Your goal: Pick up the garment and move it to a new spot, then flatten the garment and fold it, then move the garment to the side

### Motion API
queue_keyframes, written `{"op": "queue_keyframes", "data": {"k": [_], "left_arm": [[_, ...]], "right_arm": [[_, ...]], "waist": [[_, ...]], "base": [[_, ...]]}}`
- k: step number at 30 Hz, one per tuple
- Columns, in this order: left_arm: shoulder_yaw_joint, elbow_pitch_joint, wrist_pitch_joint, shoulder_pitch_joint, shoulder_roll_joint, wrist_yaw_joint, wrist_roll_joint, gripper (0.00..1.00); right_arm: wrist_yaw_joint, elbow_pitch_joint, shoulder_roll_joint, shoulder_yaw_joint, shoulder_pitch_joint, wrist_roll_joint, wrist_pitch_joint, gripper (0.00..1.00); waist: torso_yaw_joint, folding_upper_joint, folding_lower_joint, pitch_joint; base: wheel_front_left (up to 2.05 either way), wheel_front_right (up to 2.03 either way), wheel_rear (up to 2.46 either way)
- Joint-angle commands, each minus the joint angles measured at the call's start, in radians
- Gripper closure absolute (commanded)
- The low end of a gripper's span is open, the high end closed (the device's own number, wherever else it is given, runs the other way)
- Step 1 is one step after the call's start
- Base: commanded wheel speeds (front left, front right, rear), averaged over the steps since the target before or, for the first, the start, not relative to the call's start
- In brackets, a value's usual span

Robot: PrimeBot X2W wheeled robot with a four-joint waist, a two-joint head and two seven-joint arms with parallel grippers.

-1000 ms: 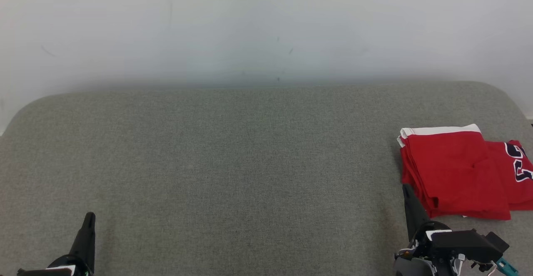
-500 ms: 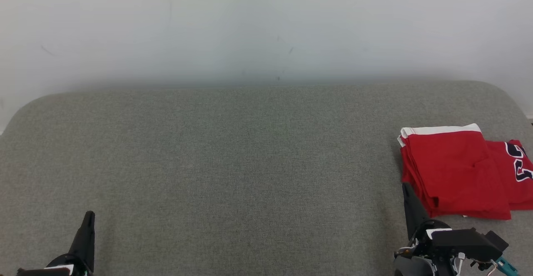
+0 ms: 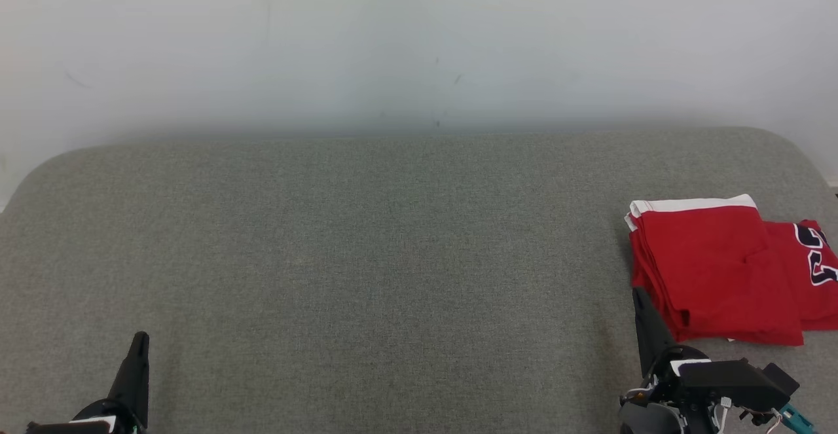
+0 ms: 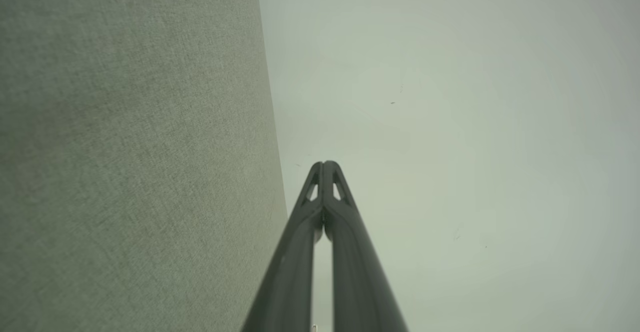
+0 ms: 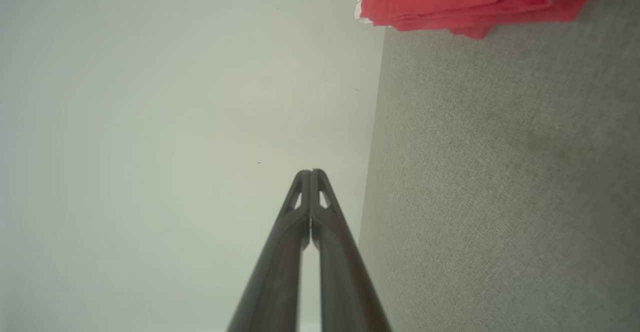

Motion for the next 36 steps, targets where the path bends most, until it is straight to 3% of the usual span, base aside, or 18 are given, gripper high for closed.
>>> {"op": "queue_keyframes", "data": {"k": [1,36], "left_arm": [[0.002,-0.004,0.002,-0.008,-0.002,-0.003,-0.001,1.00],[0.002,-0.004,0.001,-0.008,-0.002,-0.003,-0.002,1.00]], "right_arm": [[-0.002,-0.004,-0.001,0.001,-0.004,0.000,0.002,1.00],[-0.002,-0.004,-0.001,0.001,-0.004,0.000,0.002,1.00]], "waist": [[0.000,-0.0001,0.0000,0.000],[0.000,-0.0001,0.0000,0.000]], "base": [[0.00,0.00,0.00],[0.00,0.00,0.00]]}}
